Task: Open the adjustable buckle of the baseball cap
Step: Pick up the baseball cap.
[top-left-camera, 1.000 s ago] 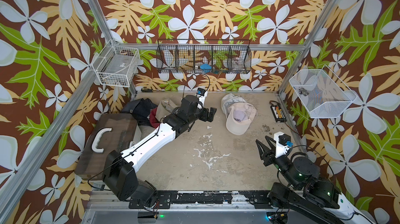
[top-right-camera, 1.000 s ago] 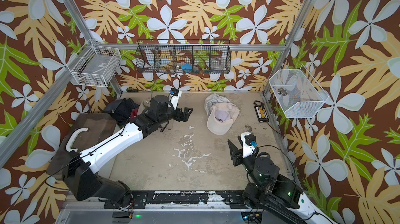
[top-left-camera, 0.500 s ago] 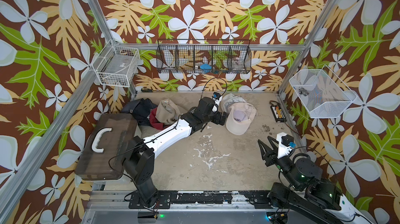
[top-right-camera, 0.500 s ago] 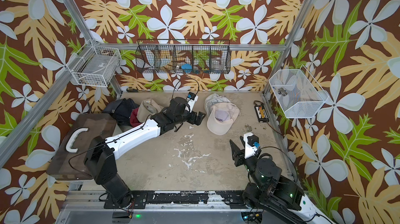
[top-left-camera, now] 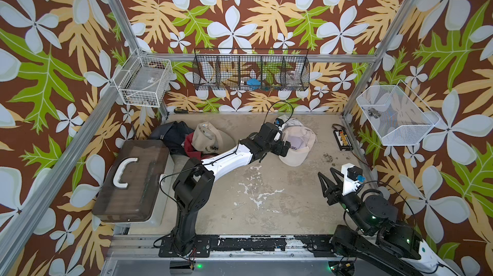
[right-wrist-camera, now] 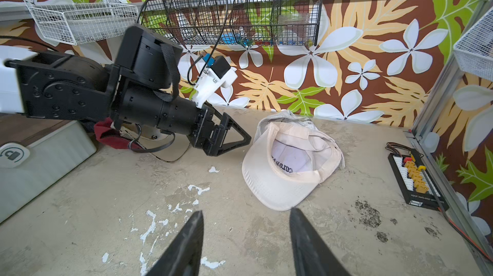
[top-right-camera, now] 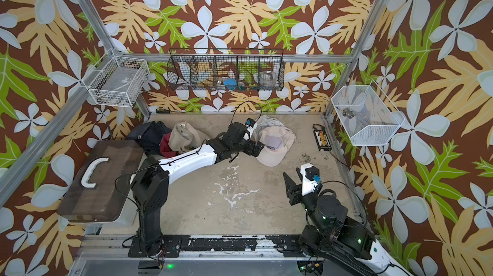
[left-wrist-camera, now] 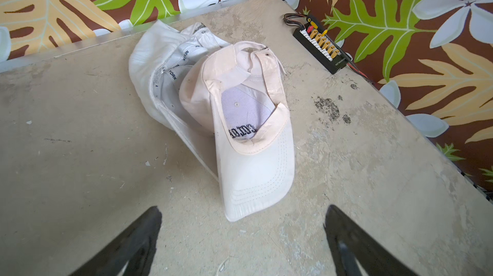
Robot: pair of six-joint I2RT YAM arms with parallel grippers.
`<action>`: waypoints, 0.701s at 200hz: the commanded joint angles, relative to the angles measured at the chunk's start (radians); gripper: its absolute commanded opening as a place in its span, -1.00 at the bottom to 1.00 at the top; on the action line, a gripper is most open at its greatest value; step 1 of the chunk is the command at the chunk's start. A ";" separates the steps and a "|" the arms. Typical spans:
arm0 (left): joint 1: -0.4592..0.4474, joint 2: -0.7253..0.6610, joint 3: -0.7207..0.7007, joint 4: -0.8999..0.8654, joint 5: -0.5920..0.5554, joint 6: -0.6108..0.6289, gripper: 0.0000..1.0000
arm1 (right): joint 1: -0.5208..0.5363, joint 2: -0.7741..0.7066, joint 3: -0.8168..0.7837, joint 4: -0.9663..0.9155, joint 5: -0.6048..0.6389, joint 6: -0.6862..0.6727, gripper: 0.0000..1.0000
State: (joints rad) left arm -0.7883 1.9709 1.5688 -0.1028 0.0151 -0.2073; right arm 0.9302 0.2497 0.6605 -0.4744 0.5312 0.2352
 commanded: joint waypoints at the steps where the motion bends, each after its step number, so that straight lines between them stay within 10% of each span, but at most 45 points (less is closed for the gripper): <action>1: -0.007 0.034 0.029 0.026 -0.017 -0.018 0.94 | 0.001 0.000 -0.002 0.005 0.016 0.007 0.07; 140: -0.012 0.254 0.205 -0.006 -0.078 -0.021 0.71 | 0.001 -0.004 -0.004 0.008 0.006 0.001 0.08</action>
State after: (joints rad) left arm -0.7998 2.2021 1.7508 -0.0975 -0.0460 -0.2329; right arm 0.9302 0.2501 0.6605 -0.4744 0.5304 0.2348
